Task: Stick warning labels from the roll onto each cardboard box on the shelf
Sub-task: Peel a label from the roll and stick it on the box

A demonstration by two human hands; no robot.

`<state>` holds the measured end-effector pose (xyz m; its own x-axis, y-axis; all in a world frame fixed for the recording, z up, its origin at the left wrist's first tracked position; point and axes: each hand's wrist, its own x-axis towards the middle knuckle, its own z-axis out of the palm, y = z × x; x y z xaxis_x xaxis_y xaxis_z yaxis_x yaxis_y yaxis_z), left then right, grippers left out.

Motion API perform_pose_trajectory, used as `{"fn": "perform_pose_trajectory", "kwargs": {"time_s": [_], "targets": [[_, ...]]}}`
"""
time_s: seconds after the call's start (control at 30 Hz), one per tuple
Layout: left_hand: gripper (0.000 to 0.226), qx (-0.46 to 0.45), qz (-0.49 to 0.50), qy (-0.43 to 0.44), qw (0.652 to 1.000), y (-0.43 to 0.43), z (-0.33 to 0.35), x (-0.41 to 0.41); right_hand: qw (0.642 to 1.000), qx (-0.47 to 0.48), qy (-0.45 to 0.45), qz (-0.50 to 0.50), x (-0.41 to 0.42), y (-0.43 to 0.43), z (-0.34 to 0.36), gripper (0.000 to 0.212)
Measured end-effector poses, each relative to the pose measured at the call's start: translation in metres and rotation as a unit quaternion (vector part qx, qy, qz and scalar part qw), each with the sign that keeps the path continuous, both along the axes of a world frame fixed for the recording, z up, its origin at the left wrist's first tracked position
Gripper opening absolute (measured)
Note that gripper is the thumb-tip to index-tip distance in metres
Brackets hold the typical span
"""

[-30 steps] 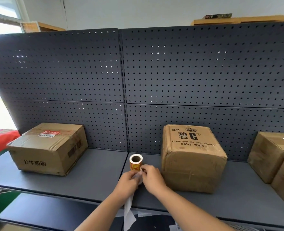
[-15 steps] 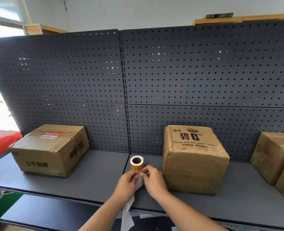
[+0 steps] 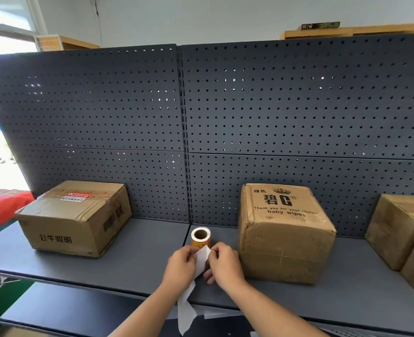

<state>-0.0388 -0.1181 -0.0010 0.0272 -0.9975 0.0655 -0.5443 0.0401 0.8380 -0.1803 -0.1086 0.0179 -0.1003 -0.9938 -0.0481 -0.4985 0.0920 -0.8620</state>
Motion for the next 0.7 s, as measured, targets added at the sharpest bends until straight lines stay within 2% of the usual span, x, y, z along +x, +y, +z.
{"fn": "perform_pose_trajectory", "kwargs": {"time_s": [0.2,0.4,0.7], "targets": [[0.034,0.038,0.041,0.008,0.998,-0.008,0.0,0.015,0.999,0.014,-0.042,-0.01,0.005,0.005,0.014,0.02],[0.035,0.042,0.059,-0.051,0.996,-0.007,-0.007,0.013,0.996,0.021,-0.076,-0.031,0.006,0.01,0.027,0.017],[0.03,0.034,0.053,-0.075,0.995,0.003,0.004,0.007,0.998,-0.061,0.01,0.009,-0.01,0.021,0.032,0.014]]}}
